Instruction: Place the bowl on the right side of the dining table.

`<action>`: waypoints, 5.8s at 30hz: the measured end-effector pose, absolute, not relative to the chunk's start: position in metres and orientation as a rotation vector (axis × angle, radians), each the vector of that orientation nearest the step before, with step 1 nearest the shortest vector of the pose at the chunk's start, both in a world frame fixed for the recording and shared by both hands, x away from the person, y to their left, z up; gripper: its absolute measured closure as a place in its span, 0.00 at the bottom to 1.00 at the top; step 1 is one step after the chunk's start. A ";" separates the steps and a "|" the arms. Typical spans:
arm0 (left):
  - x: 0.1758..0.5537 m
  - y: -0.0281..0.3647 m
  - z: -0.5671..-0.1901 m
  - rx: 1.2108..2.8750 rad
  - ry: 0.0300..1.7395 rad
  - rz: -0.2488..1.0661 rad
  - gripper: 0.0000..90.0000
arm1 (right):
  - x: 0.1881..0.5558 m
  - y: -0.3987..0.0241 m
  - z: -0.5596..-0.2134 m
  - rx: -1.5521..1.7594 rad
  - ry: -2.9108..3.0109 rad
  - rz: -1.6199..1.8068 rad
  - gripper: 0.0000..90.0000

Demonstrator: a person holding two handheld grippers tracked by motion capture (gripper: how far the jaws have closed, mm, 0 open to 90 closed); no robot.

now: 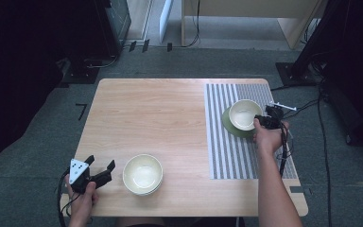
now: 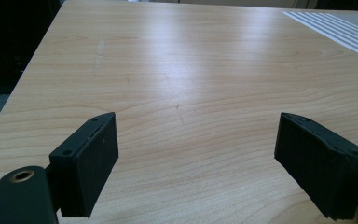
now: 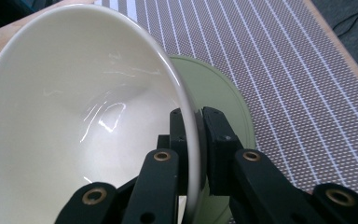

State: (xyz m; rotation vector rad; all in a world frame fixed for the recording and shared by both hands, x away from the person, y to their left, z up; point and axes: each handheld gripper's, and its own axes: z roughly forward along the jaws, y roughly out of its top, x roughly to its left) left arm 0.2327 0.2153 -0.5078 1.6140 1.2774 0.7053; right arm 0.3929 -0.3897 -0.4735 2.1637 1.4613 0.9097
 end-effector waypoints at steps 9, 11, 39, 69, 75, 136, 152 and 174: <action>0.232 0.214 -0.508 1.620 1.275 0.710 0.15 | 0.406 -0.397 -0.477 2.320 1.436 0.868 0.93; 0.233 0.214 -0.508 1.621 1.275 0.710 0.15 | 0.410 -0.400 -0.476 2.344 1.427 0.849 0.93; 0.233 0.215 -0.508 1.618 1.276 0.705 0.15 | 0.430 -0.404 -0.476 2.503 1.456 0.792 0.93; 0.232 0.214 -0.508 1.621 1.274 0.709 0.15 | 0.421 -0.417 -0.476 2.502 1.433 0.915 0.73; 0.232 0.214 -0.508 1.622 1.274 0.709 0.15 | 0.416 -0.420 -0.479 2.456 1.483 1.033 0.52; 0.232 0.213 -0.508 1.626 1.276 0.720 0.15 | 0.335 -0.385 -0.460 1.823 1.576 1.078 0.00; 0.232 0.212 -0.508 1.628 1.277 0.725 0.15 | 0.297 -0.388 -0.466 1.797 1.545 1.116 0.00; 0.231 0.212 -0.509 1.629 1.279 0.729 0.15 | 0.247 -0.395 -0.483 1.743 1.558 1.095 0.00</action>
